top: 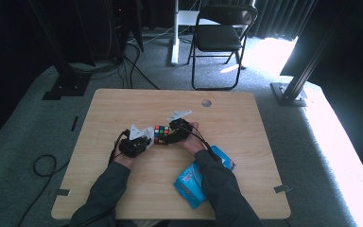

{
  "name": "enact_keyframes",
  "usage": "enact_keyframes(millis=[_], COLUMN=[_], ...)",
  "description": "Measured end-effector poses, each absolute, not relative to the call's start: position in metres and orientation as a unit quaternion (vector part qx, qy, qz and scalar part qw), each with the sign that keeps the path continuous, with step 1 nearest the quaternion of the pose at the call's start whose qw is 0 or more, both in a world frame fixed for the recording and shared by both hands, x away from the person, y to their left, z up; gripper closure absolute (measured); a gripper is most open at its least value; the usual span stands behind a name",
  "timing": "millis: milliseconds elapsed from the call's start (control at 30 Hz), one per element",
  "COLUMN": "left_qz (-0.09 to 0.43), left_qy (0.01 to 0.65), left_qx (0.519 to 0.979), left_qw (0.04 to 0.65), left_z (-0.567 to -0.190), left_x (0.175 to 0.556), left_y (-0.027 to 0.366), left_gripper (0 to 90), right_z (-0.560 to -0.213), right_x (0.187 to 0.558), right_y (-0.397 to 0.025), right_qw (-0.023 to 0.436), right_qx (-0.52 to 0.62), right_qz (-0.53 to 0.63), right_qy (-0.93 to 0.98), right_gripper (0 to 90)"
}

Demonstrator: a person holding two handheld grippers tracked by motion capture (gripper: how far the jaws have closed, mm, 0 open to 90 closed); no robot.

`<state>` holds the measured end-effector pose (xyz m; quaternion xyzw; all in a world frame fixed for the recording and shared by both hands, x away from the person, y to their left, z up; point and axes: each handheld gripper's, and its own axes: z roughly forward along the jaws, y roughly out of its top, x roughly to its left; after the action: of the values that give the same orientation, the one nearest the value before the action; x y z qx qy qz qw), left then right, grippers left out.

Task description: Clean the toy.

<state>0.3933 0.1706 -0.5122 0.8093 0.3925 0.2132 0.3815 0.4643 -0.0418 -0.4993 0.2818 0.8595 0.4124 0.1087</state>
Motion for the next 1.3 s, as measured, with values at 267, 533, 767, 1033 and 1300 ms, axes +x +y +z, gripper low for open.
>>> enact_keyframes(millis=[267,533,767,1033,1300], left_qz=[0.213,0.213,0.213,0.213,0.214], left_qy=[0.392,0.394,0.395,0.395,0.394], left_qx=[0.81,0.809,0.808,0.807,0.807], left_qw=[0.382,0.382,0.382,0.384,0.384], left_z=[-0.511,-0.511,-0.51,-0.51,-0.509], left_x=[0.394,0.394,0.395,0.395,0.395], left_y=[0.17,0.172,0.173,0.172,0.172], left_gripper=[82.4,82.4,82.4,82.4,82.4], right_z=[-0.501,-0.503,-0.505,-0.508,-0.509], right_x=[0.468,0.462,0.46,0.462,0.46], right_y=[-0.038,-0.036,-0.032,-0.03,-0.028], right_qw=[0.116,0.115,0.117,0.117,0.12], right_qx=[0.271,0.252,0.246,0.243,0.241], right_qz=[0.407,0.395,0.385,0.372,0.365], right_qy=[0.865,0.876,0.882,0.888,0.891], right_gripper=[22.9,30.0,29.6,29.4,33.6])
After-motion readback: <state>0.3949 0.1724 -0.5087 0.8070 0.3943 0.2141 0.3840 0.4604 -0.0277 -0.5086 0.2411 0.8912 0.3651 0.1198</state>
